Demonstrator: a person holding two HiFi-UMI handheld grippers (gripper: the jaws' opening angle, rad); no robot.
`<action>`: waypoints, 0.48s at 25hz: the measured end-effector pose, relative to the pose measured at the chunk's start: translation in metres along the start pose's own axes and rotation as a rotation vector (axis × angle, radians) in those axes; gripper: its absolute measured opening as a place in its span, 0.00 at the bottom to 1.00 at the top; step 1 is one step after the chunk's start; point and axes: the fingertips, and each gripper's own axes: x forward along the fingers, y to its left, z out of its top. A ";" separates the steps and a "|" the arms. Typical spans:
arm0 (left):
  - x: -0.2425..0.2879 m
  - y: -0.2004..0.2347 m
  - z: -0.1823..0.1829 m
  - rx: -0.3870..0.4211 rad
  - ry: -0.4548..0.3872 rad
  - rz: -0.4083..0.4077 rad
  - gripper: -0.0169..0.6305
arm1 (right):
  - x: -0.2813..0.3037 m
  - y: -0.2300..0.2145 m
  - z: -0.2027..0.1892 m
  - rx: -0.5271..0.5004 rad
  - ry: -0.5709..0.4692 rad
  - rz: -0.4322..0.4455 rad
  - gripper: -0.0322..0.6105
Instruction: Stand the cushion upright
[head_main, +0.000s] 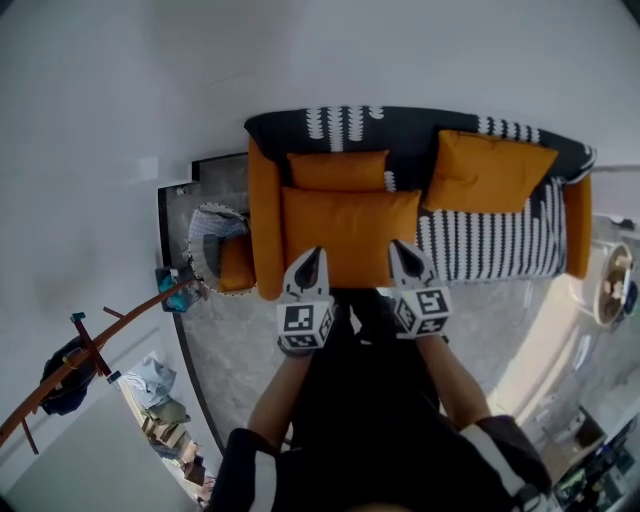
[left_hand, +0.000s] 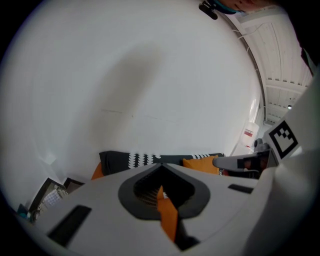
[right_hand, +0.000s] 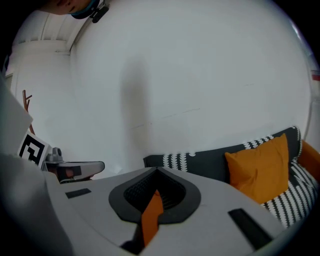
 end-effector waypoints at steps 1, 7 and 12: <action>0.005 0.005 -0.002 0.000 0.008 0.001 0.02 | 0.006 -0.002 -0.003 0.008 0.011 -0.008 0.04; 0.033 0.030 -0.014 -0.011 0.049 0.001 0.02 | 0.040 -0.014 -0.016 0.018 0.073 -0.048 0.04; 0.057 0.041 -0.029 -0.030 0.103 -0.014 0.02 | 0.062 -0.027 -0.039 0.040 0.139 -0.083 0.05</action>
